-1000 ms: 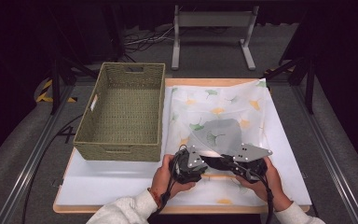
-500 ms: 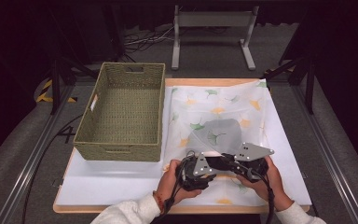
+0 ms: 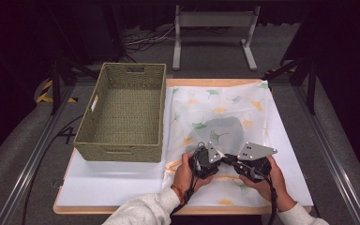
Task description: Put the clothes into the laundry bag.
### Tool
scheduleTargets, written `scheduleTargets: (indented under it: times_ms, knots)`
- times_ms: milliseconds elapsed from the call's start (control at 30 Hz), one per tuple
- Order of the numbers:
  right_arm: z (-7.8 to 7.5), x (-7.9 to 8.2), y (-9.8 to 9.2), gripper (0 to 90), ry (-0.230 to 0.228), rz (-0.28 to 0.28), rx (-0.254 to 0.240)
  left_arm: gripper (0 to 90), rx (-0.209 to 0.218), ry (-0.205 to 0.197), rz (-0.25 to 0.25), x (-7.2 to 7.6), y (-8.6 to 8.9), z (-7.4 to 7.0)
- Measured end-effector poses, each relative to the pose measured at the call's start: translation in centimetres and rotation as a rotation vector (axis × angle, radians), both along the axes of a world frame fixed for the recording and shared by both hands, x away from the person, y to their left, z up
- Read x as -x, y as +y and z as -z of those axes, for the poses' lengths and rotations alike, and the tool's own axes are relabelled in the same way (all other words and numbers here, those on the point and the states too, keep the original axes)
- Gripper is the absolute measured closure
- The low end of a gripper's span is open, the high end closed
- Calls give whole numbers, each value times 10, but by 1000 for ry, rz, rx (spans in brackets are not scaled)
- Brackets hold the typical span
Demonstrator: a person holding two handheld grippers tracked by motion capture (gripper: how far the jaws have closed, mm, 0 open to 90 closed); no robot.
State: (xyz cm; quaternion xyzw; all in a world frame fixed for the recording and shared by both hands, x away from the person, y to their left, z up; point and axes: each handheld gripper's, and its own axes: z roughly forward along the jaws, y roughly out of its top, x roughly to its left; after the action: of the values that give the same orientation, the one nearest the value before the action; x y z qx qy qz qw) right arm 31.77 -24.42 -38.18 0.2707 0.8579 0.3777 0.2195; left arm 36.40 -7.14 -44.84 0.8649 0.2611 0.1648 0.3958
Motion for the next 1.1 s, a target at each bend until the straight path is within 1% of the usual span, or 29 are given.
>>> scheduleTargets:
  times_ms: [33, 100, 133, 167, 200, 233, 300, 333, 433, 467, 567, 600, 633, 700, 867, 933, 967, 1100]
  knots:
    - [0, 0, 0, 870, 4, 1, 0, 680, 0, 0, 0, 0, 0, 0]
    - [1, -1, 0, 872, 9, 1, 1, 683, 38, 34, -32, -7, 3, 0]
    - [2, -2, -1, 873, 14, 4, 2, 685, 46, 44, -38, -8, 3, 0]
    - [2, -3, -1, 874, 18, 4, 3, 686, 44, 47, -39, -9, 3, 1]
    - [3, -3, -1, 876, 24, 7, 1, 687, 30, 36, -38, -10, 3, 0]
    - [4, -4, -1, 876, 25, 7, 3, 695, 27, 35, -44, -11, 4, -1]
    - [5, -4, -1, 878, 28, 8, 8, 715, 27, 33, -55, -15, 7, -1]
    - [5, -3, 0, 878, 26, 8, 10, 723, 32, 39, -61, -17, 8, -1]
    - [5, -3, 1, 878, 23, 7, 14, 742, 35, 39, -62, -19, 8, 0]
    - [5, -3, 1, 878, 24, 7, 15, 742, 26, 20, -75, -21, 9, 0]
    - [6, -3, 2, 878, 26, 0, 18, 749, 22, 18, -109, -27, 10, -1]
    - [6, -3, 2, 878, 26, 0, 18, 751, 22, 18, -109, -27, 10, -1]
    - [6, -3, 2, 878, 26, 0, 19, 751, 24, 24, -125, -29, 12, -1]
    - [6, -2, 2, 879, 27, -1, 19, 748, 30, 18, -154, -33, 13, 0]
    - [7, -3, 2, 887, 30, -3, 23, 716, 34, 27, -157, -33, 13, 0]
    - [7, -3, 2, 893, 30, -3, 24, 693, 42, 42, -149, -31, 14, 0]
    - [6, -3, 2, 895, 30, -3, 23, 685, 47, 57, -141, -30, 15, -1]
    - [4, -2, 1, 900, 20, -4, 24, 667, 56, 67, -96, -24, 20, -4]
